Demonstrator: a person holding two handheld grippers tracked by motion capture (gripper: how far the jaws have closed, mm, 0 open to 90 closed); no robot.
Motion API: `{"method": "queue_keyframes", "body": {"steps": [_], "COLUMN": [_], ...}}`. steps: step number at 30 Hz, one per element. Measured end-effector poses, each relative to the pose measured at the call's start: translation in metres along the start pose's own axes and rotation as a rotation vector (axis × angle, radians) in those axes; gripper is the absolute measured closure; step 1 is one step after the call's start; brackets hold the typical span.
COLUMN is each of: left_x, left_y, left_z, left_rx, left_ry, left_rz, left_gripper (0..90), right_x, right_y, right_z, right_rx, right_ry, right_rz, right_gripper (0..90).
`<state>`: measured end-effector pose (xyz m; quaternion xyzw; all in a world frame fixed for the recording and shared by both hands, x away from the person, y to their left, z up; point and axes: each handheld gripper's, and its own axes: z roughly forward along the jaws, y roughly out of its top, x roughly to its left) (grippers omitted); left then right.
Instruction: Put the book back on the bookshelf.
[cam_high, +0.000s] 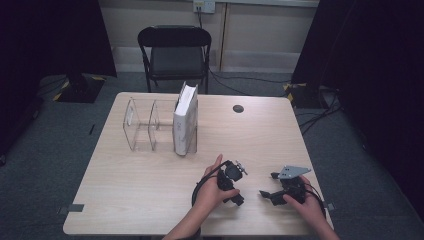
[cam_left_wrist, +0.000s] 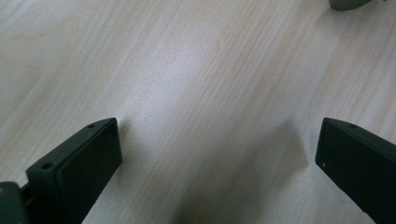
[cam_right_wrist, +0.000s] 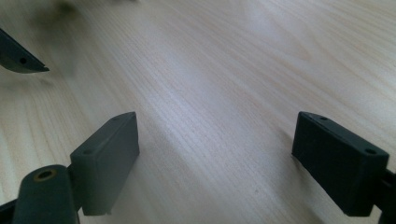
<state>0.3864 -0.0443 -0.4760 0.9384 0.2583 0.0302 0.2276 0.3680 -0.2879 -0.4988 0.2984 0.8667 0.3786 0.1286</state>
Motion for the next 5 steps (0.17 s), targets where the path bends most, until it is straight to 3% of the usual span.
{"method": "queue_keyframes", "body": {"steps": [2, 3, 5], "left_x": [-0.0020, -0.0035, -0.0045], "left_y": [-0.0011, -0.0017, -0.0016], "left_z": [0.0005, 0.0016, 0.0015], "left_rx": [0.004, 0.004, 0.004], "left_ry": [0.015, 0.031, 0.037], "left_rz": [0.019, 0.047, 0.037], "left_gripper": [0.0, 0.0, 0.0], "right_x": [0.0000, 0.0000, 0.0000], "right_y": [0.0000, 0.0000, 0.0000], "right_z": [0.0000, 0.0000, 0.0000], "right_rx": [0.000, 0.000, 0.000], "right_ry": [0.000, 0.000, 0.000], "right_rz": [0.000, 0.000, 0.000], "right_gripper": [14.2, 14.2, 14.2]}}
